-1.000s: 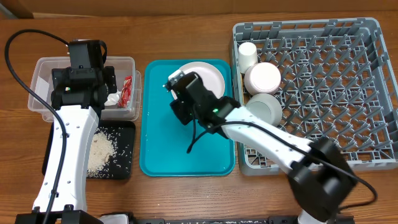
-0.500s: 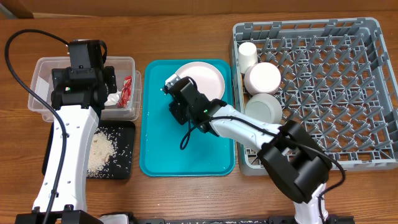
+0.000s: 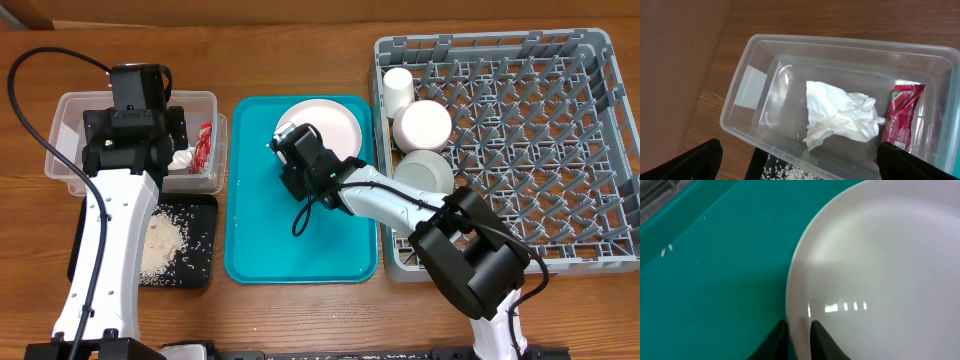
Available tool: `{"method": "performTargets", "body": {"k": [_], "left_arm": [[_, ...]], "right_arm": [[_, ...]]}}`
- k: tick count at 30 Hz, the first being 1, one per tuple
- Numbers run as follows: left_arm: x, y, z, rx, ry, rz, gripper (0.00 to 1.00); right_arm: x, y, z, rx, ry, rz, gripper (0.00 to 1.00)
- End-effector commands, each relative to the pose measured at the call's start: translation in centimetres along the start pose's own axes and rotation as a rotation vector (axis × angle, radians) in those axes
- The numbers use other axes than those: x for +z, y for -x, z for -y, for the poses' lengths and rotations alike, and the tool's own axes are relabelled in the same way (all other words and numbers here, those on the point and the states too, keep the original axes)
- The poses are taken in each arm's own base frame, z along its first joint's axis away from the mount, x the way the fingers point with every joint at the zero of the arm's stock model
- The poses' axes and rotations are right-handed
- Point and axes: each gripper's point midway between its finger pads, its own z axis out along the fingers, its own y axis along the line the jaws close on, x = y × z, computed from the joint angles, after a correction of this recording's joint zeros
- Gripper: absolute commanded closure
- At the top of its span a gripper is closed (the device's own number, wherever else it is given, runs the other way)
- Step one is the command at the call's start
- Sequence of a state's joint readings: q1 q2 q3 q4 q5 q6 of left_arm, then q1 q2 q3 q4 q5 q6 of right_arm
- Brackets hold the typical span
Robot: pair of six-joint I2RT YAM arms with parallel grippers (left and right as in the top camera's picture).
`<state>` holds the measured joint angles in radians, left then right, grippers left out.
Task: Sort waste into correct bins and load items into the dishwasher
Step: 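Move the right gripper to the white plate and grip its edge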
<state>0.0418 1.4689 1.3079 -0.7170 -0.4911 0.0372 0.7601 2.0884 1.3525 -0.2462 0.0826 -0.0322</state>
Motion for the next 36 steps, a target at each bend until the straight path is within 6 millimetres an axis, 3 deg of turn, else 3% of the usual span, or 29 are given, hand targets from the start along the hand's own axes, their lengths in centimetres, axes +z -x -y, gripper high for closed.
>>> {"method": "performTargets", "body": {"k": [1,21,27,29,36], "left_arm": [[-0.6,0.8,-0.7,0.003,0.017,0.025,0.00],[-0.6,0.8,-0.7,0.003,0.017,0.025,0.00],[-0.6,0.8,-0.7,0.003,0.017,0.025,0.00],[-0.6,0.8,-0.7,0.003,0.017,0.025,0.00],[-0.6,0.8,-0.7,0.003,0.016,0.025,0.00]], "right_arm": [[0.1,-0.2,0.2,0.000,-0.004,-0.001,0.86],[0.1,-1.5,0.2,-0.003,-0.005,-0.057,0.86],[0.0,-2.7,0.3,-0.006,-0.007,-0.106,0.86],[0.0,-2.8,0.2,-0.007,-0.003,-0.110,0.91],[-0.2,-2.9,-2.2,-0.001,0.131,-0.114,0.94]]}}
